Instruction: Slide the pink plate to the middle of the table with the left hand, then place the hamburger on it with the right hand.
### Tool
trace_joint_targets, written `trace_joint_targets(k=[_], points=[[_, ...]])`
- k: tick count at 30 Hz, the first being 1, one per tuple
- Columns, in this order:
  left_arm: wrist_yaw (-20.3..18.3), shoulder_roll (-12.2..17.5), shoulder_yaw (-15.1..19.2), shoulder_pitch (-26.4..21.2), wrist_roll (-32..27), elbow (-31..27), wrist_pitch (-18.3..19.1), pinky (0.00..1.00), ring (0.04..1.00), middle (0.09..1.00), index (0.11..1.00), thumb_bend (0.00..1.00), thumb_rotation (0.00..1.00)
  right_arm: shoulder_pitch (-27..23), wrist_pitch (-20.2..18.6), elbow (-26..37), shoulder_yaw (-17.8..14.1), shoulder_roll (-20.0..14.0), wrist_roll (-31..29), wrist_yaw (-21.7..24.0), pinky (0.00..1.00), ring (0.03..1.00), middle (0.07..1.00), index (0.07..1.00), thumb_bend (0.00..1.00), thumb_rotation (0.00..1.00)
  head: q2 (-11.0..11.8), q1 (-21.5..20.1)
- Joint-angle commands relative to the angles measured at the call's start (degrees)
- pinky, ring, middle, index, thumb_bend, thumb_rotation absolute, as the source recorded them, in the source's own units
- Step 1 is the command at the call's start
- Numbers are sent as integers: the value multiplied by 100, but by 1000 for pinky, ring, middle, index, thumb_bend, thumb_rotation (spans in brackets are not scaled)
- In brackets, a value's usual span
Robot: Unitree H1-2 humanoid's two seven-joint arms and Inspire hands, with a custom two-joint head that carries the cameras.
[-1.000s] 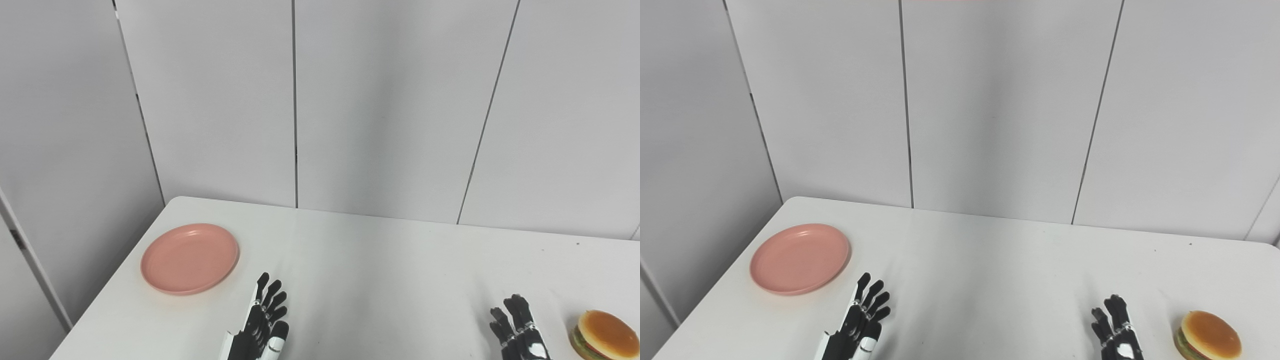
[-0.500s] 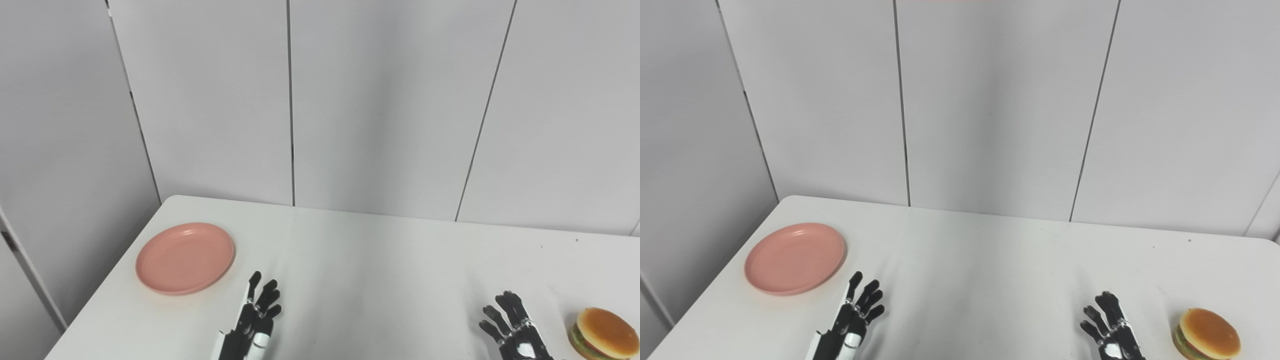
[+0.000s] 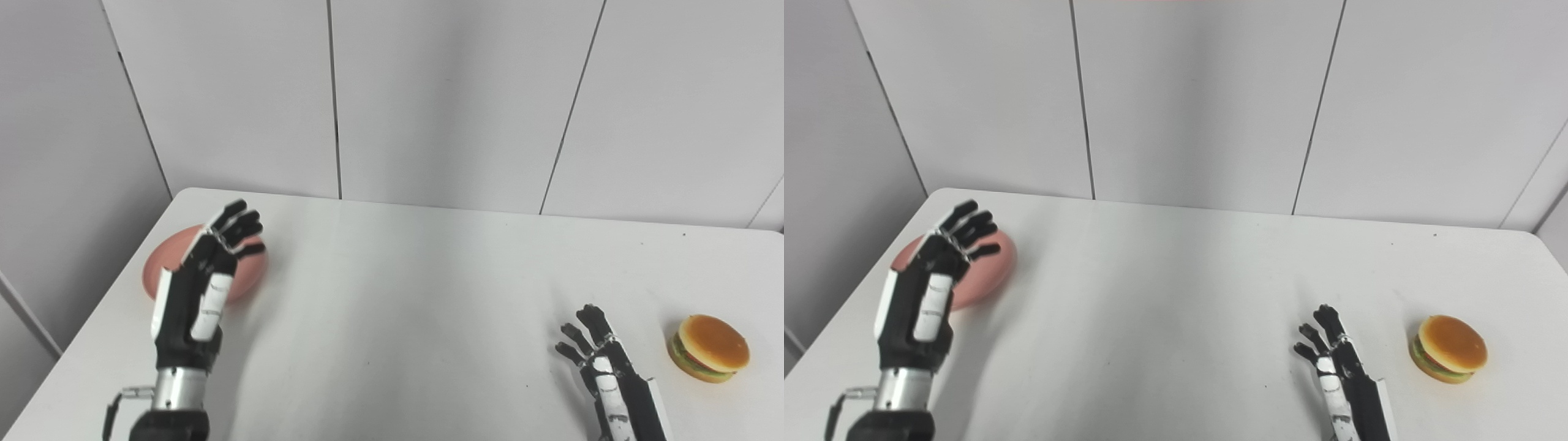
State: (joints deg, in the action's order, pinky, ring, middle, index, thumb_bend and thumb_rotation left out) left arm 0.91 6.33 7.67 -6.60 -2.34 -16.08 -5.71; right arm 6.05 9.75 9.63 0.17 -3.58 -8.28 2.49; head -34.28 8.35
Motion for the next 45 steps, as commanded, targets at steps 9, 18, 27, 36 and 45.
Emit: trace_joint_targets(k=[9,18,27,36,45], points=[[3,837,619,-941,-112,566,150,731,832,849,826,904,823,70,150,-195,-48,37,16,40,798,850,924,917,764,826,141,192],[-66,1553,995,-1455,-273,1555,-36,767,847,848,835,886,831,71,181,-319,-90,46,-105,56,793,851,920,909,756,800,297,333],[-221,1958,1310,-1808,-816,2671,-63,736,874,875,861,945,808,53,193,-454,-127,-16,-151,104,803,860,930,911,767,807,432,406],[-404,1980,1537,-1994,-1402,3577,-12,773,855,861,847,905,778,73,262,-509,-146,-33,-152,136,802,853,924,909,754,807,433,376],[-552,1817,1599,-2104,-1843,4249,48,787,906,927,894,828,856,120,224,-439,-142,-21,-168,139,798,850,926,904,752,800,403,340]])
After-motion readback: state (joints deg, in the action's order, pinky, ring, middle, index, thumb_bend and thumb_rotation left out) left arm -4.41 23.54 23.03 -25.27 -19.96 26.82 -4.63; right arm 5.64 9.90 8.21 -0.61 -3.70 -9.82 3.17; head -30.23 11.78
